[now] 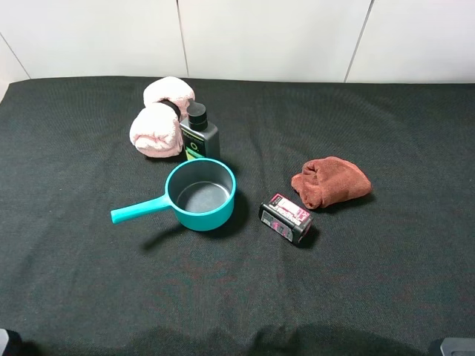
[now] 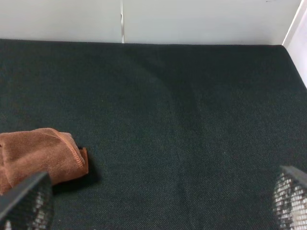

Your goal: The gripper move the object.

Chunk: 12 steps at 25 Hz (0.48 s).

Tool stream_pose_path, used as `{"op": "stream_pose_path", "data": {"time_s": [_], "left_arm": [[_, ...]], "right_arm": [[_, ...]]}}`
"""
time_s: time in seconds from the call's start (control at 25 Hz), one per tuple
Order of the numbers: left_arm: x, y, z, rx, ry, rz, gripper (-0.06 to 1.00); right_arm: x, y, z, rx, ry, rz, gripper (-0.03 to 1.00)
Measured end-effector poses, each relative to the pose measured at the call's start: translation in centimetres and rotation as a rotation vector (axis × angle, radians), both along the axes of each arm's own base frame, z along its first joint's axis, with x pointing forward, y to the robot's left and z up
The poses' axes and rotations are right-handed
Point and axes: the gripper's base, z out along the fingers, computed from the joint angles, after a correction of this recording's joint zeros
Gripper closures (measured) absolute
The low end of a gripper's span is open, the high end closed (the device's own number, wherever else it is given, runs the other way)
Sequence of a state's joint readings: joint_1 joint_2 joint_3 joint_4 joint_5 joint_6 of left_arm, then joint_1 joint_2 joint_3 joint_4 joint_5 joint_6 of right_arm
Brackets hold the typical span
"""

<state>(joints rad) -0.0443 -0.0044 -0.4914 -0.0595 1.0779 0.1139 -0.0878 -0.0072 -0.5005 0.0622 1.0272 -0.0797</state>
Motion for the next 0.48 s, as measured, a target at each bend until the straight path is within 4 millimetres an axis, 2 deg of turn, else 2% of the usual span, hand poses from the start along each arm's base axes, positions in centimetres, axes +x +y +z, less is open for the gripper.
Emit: {"op": "stream_pose_path", "data": {"time_s": [0.48], "left_arm": [[0.08, 0.03, 0.06, 0.002, -0.011, 0.002, 0.09]], "right_arm": [[0.00, 0.00, 0.00, 0.000, 0.000, 0.000, 0.27]]}}
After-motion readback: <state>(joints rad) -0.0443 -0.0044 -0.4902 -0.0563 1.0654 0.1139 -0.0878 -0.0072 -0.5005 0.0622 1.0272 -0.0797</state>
